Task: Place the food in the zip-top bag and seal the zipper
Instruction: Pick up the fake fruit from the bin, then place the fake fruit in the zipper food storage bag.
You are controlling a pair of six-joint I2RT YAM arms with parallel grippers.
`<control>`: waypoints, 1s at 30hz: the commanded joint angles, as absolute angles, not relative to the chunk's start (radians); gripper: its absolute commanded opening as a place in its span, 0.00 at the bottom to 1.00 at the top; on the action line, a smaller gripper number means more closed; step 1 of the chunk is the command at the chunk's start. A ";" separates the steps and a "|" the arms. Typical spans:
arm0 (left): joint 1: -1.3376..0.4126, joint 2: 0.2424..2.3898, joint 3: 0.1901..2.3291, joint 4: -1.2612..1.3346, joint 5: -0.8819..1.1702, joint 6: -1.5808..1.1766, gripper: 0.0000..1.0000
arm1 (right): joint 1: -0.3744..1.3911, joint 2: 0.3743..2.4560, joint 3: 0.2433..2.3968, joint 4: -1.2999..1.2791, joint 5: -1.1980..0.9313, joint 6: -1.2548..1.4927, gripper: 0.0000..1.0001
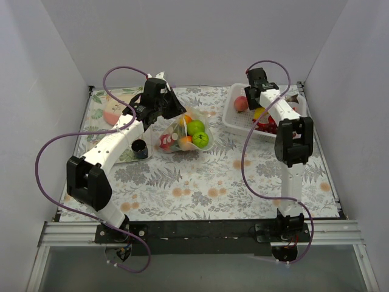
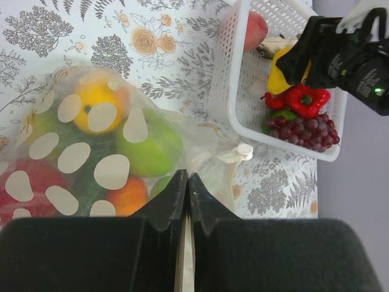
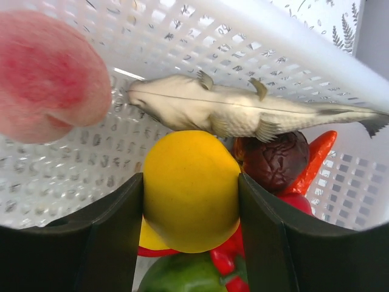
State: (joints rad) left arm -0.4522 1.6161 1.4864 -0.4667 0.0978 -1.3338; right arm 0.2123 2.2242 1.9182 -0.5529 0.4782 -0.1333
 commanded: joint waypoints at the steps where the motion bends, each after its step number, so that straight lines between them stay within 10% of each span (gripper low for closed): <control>1: -0.443 1.591 1.503 -0.433 0.123 -1.342 0.00 | 0.222 2.105 2.034 -0.627 0.408 -0.043 0.21; 20: -0.443 1.597 1.506 -0.426 0.118 -1.356 0.00 | 0.366 1.728 1.778 -0.516 0.130 0.178 0.17; 30: -0.443 1.611 1.517 -0.428 0.132 -1.376 0.00 | 0.719 1.568 1.529 -0.307 0.500 0.287 0.17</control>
